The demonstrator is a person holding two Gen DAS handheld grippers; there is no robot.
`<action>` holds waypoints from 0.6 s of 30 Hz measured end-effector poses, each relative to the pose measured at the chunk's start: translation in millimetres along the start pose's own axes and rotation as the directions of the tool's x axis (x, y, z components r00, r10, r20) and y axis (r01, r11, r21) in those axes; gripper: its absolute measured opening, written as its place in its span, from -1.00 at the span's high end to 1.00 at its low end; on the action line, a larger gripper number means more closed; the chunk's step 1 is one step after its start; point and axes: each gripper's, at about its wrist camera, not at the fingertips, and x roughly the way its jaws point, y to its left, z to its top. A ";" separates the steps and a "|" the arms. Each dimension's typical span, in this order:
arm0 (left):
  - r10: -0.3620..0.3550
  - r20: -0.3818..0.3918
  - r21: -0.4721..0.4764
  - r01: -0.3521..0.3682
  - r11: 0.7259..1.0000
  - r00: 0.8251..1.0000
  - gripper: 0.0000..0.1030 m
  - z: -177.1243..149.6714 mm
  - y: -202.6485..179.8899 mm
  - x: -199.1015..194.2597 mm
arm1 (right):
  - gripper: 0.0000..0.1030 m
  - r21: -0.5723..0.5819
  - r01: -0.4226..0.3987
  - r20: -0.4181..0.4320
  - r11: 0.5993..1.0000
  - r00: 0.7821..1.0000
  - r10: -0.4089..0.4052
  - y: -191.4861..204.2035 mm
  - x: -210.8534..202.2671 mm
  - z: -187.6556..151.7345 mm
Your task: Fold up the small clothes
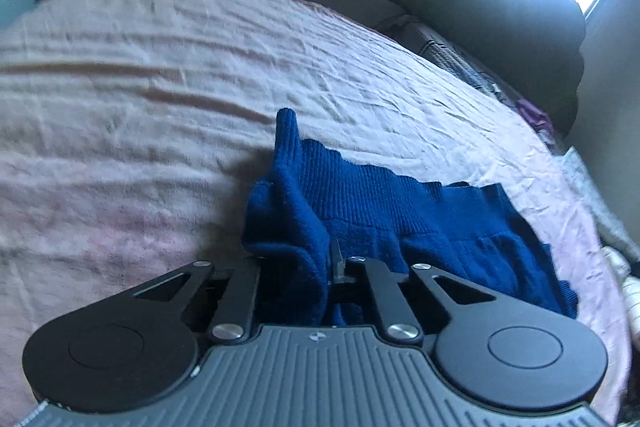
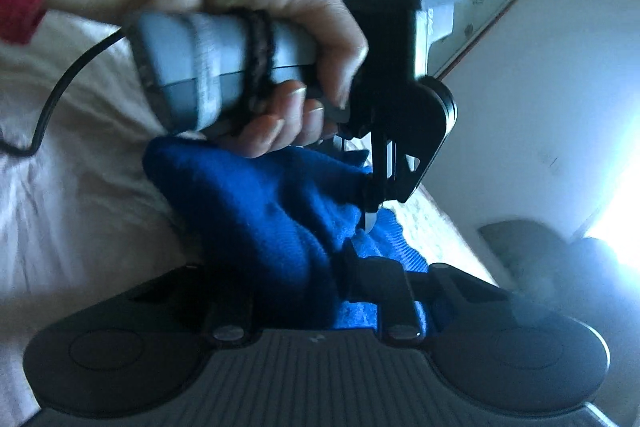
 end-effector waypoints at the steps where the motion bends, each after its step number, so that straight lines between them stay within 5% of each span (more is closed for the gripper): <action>1: 0.016 0.010 0.013 -0.016 1.000 1.000 0.80 -0.1 -4.7 -3.7 | 0.61 0.031 -0.013 0.004 0.999 1.000 0.013 -5.6 -0.5 0.9; 8: 0.053 0.074 0.013 -0.054 0.998 0.996 0.80 8.8 -29.9 -34.4 | 0.64 0.267 -0.091 0.068 0.960 0.995 0.075 -56.7 -19.8 -4.7; 18: 0.028 0.136 0.013 -0.030 0.999 0.990 0.80 16.5 -91.0 -53.7 | 0.64 0.537 -0.164 0.158 0.828 0.983 0.092 -123.5 -47.3 -40.0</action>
